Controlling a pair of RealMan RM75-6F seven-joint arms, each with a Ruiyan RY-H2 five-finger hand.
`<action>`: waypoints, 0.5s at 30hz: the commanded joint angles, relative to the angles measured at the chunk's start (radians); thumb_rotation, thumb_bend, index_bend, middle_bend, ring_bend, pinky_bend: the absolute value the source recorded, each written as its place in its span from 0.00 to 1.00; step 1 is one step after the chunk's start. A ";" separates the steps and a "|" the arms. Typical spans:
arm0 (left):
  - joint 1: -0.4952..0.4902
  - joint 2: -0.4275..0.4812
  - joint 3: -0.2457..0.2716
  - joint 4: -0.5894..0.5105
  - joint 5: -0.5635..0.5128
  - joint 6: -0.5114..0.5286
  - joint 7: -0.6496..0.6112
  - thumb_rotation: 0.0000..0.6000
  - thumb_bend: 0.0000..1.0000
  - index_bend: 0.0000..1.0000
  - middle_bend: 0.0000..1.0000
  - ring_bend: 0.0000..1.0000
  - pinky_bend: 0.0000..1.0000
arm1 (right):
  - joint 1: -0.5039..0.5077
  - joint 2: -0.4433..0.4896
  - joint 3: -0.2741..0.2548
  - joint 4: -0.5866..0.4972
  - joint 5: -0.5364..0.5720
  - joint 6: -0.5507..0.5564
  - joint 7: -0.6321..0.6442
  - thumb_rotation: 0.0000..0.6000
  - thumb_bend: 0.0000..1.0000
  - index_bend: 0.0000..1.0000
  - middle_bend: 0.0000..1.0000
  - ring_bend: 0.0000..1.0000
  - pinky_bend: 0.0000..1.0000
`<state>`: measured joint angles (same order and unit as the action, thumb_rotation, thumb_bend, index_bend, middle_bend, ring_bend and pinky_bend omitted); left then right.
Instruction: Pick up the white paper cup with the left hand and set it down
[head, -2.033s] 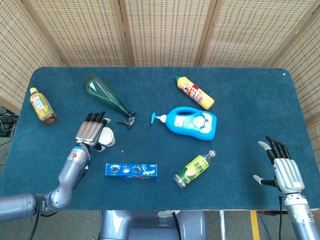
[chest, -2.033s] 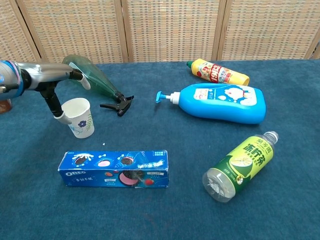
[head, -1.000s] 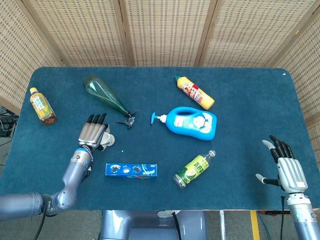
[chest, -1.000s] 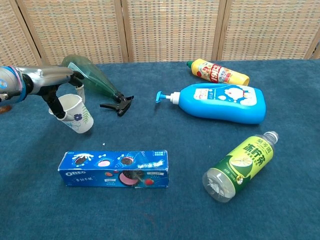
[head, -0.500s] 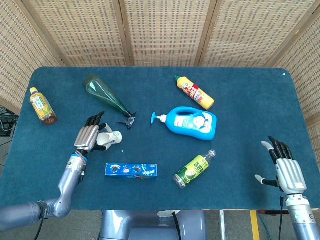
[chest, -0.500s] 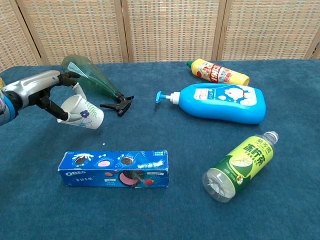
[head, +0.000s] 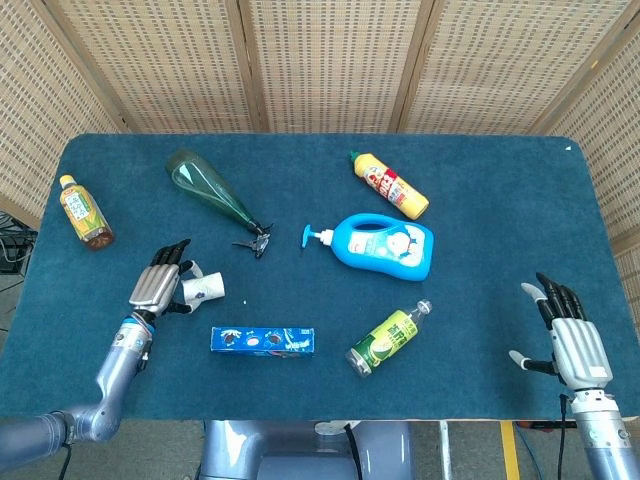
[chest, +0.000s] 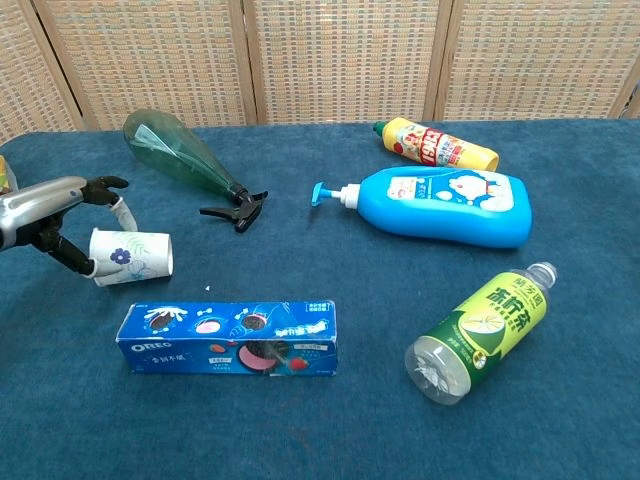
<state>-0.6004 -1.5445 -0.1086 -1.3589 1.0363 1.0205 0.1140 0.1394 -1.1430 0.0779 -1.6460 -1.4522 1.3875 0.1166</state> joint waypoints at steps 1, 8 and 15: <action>0.003 0.027 -0.010 -0.025 -0.011 -0.009 0.019 1.00 0.24 0.29 0.00 0.00 0.00 | 0.000 -0.001 0.000 0.000 0.000 0.000 0.000 1.00 0.09 0.00 0.00 0.00 0.00; -0.020 0.099 -0.040 -0.116 -0.078 -0.036 0.117 0.88 0.23 0.17 0.00 0.00 0.00 | -0.002 0.000 -0.001 -0.004 -0.004 0.004 -0.001 1.00 0.09 0.00 0.00 0.00 0.00; -0.094 0.145 -0.059 -0.216 -0.233 -0.055 0.340 0.86 0.23 0.18 0.00 0.00 0.00 | -0.003 0.001 -0.001 -0.003 -0.005 0.004 0.003 1.00 0.09 0.00 0.00 0.00 0.00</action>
<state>-0.6549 -1.4235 -0.1589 -1.5260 0.8828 0.9776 0.3593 0.1368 -1.1415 0.0765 -1.6487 -1.4572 1.3915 0.1195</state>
